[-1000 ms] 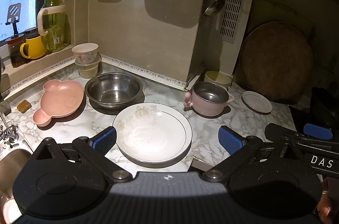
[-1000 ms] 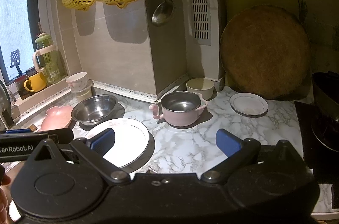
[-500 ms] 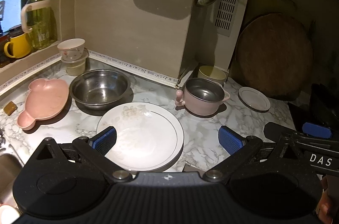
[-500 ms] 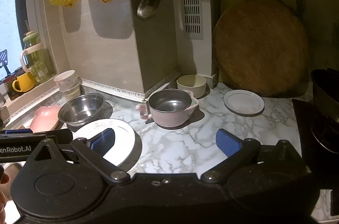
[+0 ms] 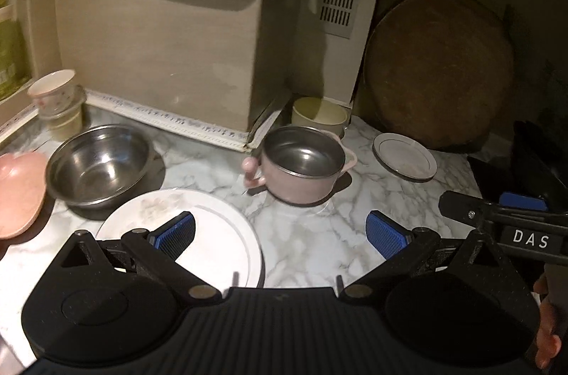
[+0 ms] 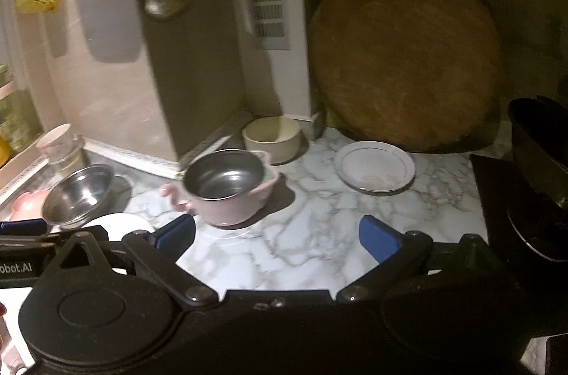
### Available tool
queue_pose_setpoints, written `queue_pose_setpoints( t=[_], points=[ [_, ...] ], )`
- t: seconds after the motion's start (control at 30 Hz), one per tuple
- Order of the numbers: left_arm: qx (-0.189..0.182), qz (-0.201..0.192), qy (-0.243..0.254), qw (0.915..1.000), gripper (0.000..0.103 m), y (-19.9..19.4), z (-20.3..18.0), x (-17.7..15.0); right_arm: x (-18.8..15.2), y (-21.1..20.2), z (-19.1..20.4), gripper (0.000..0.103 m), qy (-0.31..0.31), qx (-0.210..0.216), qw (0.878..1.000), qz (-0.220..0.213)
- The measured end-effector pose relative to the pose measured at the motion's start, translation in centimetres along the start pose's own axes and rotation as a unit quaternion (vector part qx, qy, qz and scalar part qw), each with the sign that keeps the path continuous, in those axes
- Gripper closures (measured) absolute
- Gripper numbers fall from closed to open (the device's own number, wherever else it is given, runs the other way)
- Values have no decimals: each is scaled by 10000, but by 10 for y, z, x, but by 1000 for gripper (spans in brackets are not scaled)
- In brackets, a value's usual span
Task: Organize plates and bowls
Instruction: 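Move both tools toward the small white plate by the wooden cutting board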
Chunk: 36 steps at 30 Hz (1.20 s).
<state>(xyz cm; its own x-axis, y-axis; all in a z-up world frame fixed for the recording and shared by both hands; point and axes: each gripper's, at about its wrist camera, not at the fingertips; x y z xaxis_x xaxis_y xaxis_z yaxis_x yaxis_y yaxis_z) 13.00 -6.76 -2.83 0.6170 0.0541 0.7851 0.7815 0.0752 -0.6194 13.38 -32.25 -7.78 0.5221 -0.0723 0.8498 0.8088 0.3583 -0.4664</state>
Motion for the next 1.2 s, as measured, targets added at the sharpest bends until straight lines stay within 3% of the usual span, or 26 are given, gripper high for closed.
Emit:
queue_pose_setpoints(
  t=[0.33,0.5,0.77,0.83,1.03,1.2],
  points=[
    [29,194,-183,9996,0,27,-1,8,10,25,-17,5,3,-75,9999,122],
    [-255,340,-44,9991,1,46,-15,18,18,38,-40,6,186,-216,9992,268],
    [-845,377,542,9942,1,91,-78,59,36,69,-90,6,182,-851,9956,345],
    [-1086,552,704,9901,1,112,-98,73,42,81,-106,10,309,-972,9940,399],
    [-975,565,1079,9878,1,161,-147,98,55,118,-151,12,668,-1160,9885,699],
    [-995,870,927,9869,4,199,-178,115,68,145,-184,17,1009,-1282,9835,786]
  ],
)
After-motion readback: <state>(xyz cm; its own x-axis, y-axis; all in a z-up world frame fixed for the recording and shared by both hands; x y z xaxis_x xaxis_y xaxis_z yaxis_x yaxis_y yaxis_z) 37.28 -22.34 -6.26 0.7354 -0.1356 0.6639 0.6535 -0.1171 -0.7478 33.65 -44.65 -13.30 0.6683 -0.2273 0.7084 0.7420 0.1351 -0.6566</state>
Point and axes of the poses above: each gripper's, at about its wrist camera, not at the fingertips, and y roughly the way its jaws point, z to its left, x to its top, and after that the axes turned 12 degrees about x, right-handed
